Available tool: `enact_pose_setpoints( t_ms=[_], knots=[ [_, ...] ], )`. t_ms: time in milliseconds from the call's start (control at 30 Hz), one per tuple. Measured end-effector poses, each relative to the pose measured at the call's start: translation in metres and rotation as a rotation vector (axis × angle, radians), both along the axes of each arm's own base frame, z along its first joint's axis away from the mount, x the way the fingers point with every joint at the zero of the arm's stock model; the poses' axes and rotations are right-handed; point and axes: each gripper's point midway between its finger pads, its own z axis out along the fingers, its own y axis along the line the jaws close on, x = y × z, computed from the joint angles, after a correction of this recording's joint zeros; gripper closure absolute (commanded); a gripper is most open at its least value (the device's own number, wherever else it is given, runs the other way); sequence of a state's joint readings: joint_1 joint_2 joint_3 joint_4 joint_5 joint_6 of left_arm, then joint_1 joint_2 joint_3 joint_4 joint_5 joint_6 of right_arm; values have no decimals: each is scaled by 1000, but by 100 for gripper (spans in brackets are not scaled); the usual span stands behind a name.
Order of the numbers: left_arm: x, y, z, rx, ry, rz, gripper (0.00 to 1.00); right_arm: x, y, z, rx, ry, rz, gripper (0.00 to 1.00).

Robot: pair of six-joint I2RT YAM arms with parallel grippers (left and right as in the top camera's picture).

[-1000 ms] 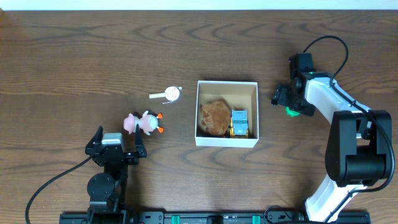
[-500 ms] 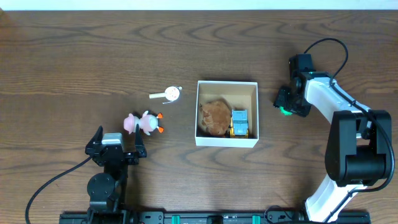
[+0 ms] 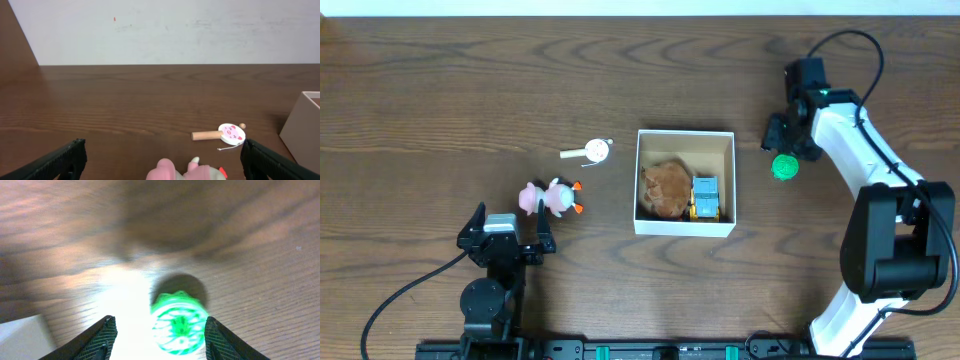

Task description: Pack container

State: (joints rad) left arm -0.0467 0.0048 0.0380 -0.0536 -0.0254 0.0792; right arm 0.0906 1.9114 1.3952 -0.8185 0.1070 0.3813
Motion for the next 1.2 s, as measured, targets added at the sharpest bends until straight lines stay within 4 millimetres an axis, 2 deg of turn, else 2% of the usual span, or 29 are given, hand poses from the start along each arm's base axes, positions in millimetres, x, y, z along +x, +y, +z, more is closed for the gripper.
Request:
enact_pose_setpoints(
  t_ms=[100,200,367,467,633,767,1200],
  knots=[
    [0,0,0,0,0,0,2,4,14,11,-7,-29,41,34],
    [0,0,0,0,0,0,2,-2,21,14,-22,-12,64,26],
    [0,0,0,0,0,0,2,-9,10,13,-51,17,16,6],
    [0,0,0,0,0,0,2,-9,-2,13,-62,15,-23,1],
    [0,0,0,0,0,0,2,-10,-29,12,-74,22,-89,1],
    [0,0,0,0,0,0,2,-20,-44,1,-81,50,-123,1],
    [0,0,0,0,0,0,2,-27,-32,-32,-19,47,-33,1]
  ],
)
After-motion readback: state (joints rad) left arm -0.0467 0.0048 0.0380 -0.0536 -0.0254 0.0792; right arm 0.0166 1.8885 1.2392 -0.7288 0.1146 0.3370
